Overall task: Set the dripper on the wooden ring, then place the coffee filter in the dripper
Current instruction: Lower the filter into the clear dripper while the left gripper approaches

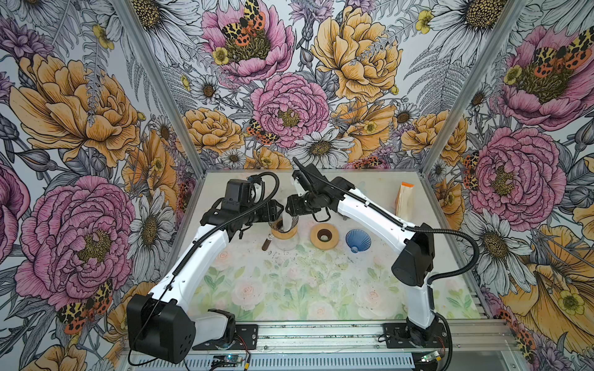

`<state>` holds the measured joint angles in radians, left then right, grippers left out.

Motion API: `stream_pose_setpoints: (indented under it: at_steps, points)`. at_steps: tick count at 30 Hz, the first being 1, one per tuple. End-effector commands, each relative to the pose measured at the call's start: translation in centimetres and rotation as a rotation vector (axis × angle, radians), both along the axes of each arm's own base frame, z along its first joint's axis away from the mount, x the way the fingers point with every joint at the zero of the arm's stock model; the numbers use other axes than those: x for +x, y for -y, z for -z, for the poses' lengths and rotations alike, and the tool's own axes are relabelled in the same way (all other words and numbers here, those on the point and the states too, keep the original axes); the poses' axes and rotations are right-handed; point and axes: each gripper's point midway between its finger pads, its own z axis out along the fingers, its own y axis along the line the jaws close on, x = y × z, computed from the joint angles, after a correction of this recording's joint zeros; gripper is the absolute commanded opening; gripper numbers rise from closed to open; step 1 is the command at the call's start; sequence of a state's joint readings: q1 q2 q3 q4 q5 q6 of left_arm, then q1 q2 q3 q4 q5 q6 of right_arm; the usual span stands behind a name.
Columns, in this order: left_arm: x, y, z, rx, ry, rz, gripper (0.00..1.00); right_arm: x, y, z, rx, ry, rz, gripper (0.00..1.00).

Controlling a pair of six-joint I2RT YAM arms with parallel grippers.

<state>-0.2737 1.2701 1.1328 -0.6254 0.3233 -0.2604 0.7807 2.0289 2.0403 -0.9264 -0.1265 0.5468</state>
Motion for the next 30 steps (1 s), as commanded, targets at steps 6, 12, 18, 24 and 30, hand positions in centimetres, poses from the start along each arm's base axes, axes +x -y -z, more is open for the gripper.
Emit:
stream_pose_setpoints:
  at_steps: [6, 12, 18, 24, 30]
  points:
    - [0.1, 1.4, -1.3, -0.017, 0.021, 0.03, 0.76, -0.3, -1.5, -2.6, 0.101, 0.037, -0.036, 0.58]
    - [0.5, 0.3, -0.6, 0.02, 0.021, -0.011, 0.73, -0.2, -1.5, -2.8, 0.104, 0.045, -0.033, 0.6]
    - [0.5, 0.2, -0.2, 0.021, 0.01, -0.006, 0.69, 0.2, -0.2, -3.6, 0.077, 0.092, 0.009, 0.61]
    - [0.8, 0.5, -0.3, 0.019, 0.013, 0.002, 0.68, 0.7, 0.7, -4.3, 0.06, 0.133, 0.034, 0.61]
    - [1.1, 0.8, 0.2, 0.025, -0.001, 0.007, 0.67, 1.0, 1.6, -4.5, 0.04, 0.157, 0.059, 0.62]
